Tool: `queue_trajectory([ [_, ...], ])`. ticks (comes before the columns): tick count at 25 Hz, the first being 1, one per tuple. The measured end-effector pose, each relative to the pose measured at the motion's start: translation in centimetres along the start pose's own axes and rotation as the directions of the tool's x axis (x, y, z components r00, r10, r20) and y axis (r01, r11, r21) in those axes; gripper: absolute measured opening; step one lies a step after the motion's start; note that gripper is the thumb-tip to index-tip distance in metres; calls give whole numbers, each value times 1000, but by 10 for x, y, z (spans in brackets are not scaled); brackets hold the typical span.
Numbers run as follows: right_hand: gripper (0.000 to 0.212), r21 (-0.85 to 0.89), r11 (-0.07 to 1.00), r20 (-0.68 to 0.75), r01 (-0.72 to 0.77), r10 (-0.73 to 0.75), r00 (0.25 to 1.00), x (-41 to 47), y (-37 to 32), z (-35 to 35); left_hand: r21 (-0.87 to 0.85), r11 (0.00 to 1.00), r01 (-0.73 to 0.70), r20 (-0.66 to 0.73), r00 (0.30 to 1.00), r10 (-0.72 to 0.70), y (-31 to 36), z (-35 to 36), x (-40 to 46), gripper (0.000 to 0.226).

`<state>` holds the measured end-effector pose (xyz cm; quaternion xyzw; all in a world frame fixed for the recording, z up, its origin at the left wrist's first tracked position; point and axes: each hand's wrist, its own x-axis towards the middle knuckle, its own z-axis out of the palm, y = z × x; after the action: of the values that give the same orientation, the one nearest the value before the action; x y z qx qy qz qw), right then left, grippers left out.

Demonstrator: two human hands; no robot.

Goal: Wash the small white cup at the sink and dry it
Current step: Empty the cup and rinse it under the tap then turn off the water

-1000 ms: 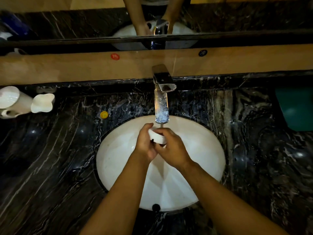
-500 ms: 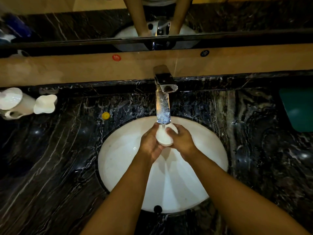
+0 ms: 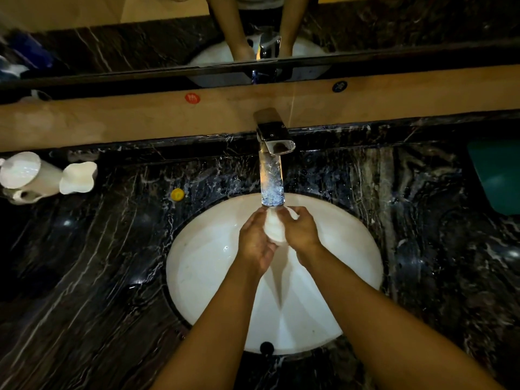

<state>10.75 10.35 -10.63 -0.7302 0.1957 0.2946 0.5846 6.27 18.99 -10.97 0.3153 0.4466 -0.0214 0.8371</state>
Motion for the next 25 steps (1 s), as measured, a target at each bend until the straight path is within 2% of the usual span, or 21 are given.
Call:
queue_trajectory([
  [1,28,67,998,76,-13,7,997,2,2,0,-6,1000,-12,-15,1000,11,4,0,1,26],
  [2,33,139,990,189,-34,8,982,3,5,-3,-1,1000,-27,-31,999,27,9,-2,2,27],
  [4,58,196,980,336,-44,-25,941,2,11,-9,47,997,-61,-37,997,63,14,-4,4,28],
  [5,61,183,983,331,-20,-43,943,1,11,-10,108,991,-79,-33,996,83,14,-4,4,30],
  [7,47,164,986,269,30,-74,960,-3,8,-8,215,968,-127,-33,990,137,11,-3,3,28],
  [9,41,154,988,287,26,-70,955,-3,8,-9,201,963,-177,-89,976,198,11,-2,8,14],
  [11,48,176,984,368,4,-70,927,-3,9,-16,172,969,-179,-82,977,195,14,-2,12,13],
  [13,42,207,978,345,-13,-61,937,-5,3,-24,187,975,-118,13,993,118,14,-4,11,20],
  [15,30,211,977,208,-43,-2,978,-6,-4,-24,145,988,-48,158,987,25,13,-7,7,32],
  [17,32,190,978,81,-86,71,994,-5,-6,-20,122,992,-23,235,972,-6,10,-10,5,43],
  [19,27,181,980,68,-82,70,995,-4,-5,-15,210,973,-92,131,989,65,8,-12,6,39],
  [20,24,181,981,103,-70,52,993,-6,-6,-12,273,952,-139,34,990,135,6,-12,8,31],
  [22,33,177,984,202,-25,-12,979,-14,-5,-7,303,935,-185,-109,968,227,2,-10,11,17],
  [23,40,131,991,228,31,-61,972,-18,-3,-4,249,956,-156,-125,973,192,3,-7,11,18],
  [25,50,-41,972,237,230,-214,948,-26,2,0,110,994,14,-56,998,-8,10,-3,10,39],
])
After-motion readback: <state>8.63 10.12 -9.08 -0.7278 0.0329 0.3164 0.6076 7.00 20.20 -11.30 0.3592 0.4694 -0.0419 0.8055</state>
